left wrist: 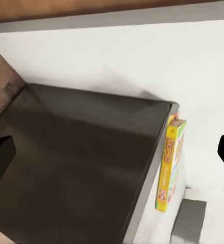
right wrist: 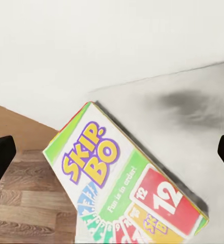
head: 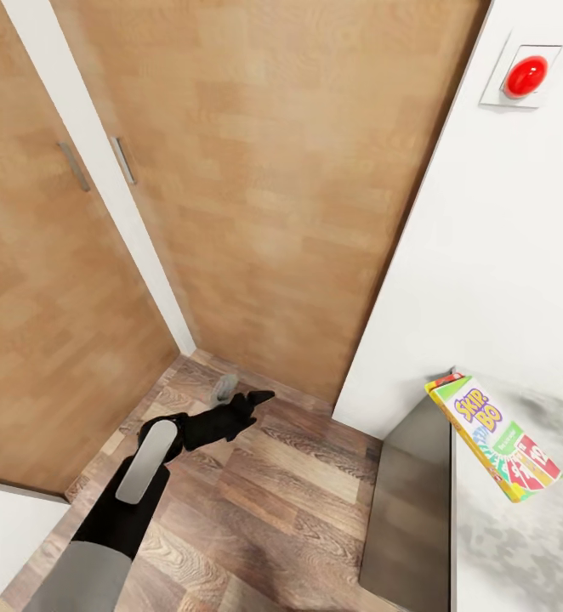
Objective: Put all the toys in the child's room - the three board games (two on the bed and one on the table), the two jigsaw puzzles on the table, and the tennis ball on the table - inside the toy box on the table in the child's room.
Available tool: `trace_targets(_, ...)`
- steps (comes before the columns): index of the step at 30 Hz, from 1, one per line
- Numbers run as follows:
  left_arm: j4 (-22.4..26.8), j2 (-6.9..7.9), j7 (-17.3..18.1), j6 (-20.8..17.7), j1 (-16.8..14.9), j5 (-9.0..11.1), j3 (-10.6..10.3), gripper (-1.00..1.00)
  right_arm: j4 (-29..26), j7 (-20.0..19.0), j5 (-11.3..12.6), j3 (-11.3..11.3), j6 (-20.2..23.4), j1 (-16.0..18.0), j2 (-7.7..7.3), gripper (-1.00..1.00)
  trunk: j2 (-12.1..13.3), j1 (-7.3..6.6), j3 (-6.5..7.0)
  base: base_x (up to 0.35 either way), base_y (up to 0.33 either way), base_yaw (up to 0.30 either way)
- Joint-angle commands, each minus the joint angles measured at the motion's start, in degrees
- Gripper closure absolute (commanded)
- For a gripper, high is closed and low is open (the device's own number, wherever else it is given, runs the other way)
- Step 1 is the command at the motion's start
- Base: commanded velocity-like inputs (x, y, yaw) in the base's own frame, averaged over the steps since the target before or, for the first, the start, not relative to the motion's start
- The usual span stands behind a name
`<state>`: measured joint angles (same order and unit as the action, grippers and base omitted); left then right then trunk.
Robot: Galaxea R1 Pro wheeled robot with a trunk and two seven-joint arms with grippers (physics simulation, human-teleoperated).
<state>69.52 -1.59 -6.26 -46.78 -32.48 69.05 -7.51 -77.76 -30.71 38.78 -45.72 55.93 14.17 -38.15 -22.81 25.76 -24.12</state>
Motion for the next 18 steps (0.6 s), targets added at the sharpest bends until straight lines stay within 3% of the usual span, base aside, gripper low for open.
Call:
trace_targets(1,0.0,-0.03,-0.6,-0.2,-0.1,0.6,0.0,-1.0,-0.1,-0.4,-0.4,-0.1,0.3,0.1,0.02,-1.0,-0.1,0.03,-0.09,0.0,0.0,0.0)
trace_targets(3,-4.0,-1.05,-0.4,-0.2,-3.9,0.4,-0.1,-1.0,-4.2,-0.4,-0.3,-0.2,0.4,-1.4,1.67,-1.0,-0.1,0.03,-0.09,0.0,0.0,0.0)
trace_targets(4,-4.0,-1.05,-0.4,-0.2,-3.9,0.4,-0.1,-1.0,-4.2,-0.4,-0.3,-0.2,0.4,-1.4,1.67,-1.0,-0.1,0.03,-0.09,0.0,0.0,0.0)
trace_targets(6,-8.1,-2.02,-0.2,-0.2,-7.6,0.1,-0.3,-1.0,-7.9,-0.4,-0.2,-0.3,0.6,-2.7,3.12,-1.0,-0.1,0.03,-0.09,0.0,0.0,0.0)
trace_targets(7,-8.1,-2.02,-0.2,-0.2,-7.6,0.1,-0.3,-1.0,-7.9,-0.4,-0.2,-0.3,0.6,-2.7,3.12,-1.0,-0.1,0.03,-0.09,0.0,0.0,0.0)
trace_targets(9,-12.4,-2.83,0.9,-0.1,-10.9,-0.1,-0.9,-1.0,-10.4,-0.9,-0.1,-0.6,1.0,-3.9,3.99,-1.0,-0.1,0.03,-0.09,0.0,0.0,0.0)
trace_targets(15,-18.4,-3.35,5.1,0.2,-14.4,-0.5,-3.7,-1.0,-12.6,-3.2,0.0,-1.3,2.6,-4.9,4.49,-1.0,-0.1,0.03,-0.09,0.0,0.0,0.0)
trace_targets(17,-21.9,-3.29,8.9,0.4,-16.3,-0.8,-5.7,-1.0,-13.4,-5.5,0.1,-1.7,4.1,-5.1,4.44,-1.0,-0.1,0.03,-0.09,0.0,0.0,0.0)
trace_targets(18,-21.9,-3.29,8.9,0.4,-16.3,-0.8,-5.7,-1.0,-13.4,-5.5,0.1,-1.7,4.1,-5.1,4.44,-1.0,-0.1,0.03,-0.09,0.0,0.0,0.0)
